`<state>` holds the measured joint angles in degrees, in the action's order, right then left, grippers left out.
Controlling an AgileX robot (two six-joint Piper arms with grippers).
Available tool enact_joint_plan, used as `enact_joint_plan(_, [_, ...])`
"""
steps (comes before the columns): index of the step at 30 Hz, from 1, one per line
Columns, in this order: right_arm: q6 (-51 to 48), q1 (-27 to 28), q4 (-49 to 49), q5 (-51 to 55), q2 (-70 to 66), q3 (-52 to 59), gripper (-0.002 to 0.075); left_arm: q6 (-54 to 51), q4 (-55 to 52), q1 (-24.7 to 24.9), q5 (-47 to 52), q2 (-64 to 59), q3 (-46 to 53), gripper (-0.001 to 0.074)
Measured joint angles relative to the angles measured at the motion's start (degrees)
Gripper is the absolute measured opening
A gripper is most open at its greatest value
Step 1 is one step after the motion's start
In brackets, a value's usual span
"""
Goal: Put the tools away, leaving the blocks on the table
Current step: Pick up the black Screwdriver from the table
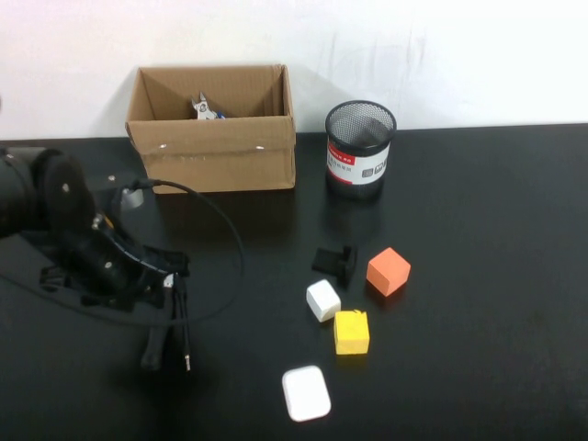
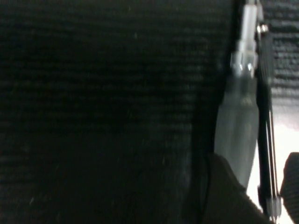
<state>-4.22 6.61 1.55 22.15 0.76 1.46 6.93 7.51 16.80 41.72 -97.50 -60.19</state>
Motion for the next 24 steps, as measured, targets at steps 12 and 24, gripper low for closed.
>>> enact_joint_plan(12, [0.0,0.0,0.0,0.0,0.0,0.0,-0.0011,-0.5,1.3,0.0,-5.5,-6.8,-1.6,0.0253])
enact_joint_plan(24, [0.0,0.0,-0.1,0.0,0.0,0.0,-0.0011,-1.0,2.7,0.3,-6.2,-8.2,-2.0,0.0157])
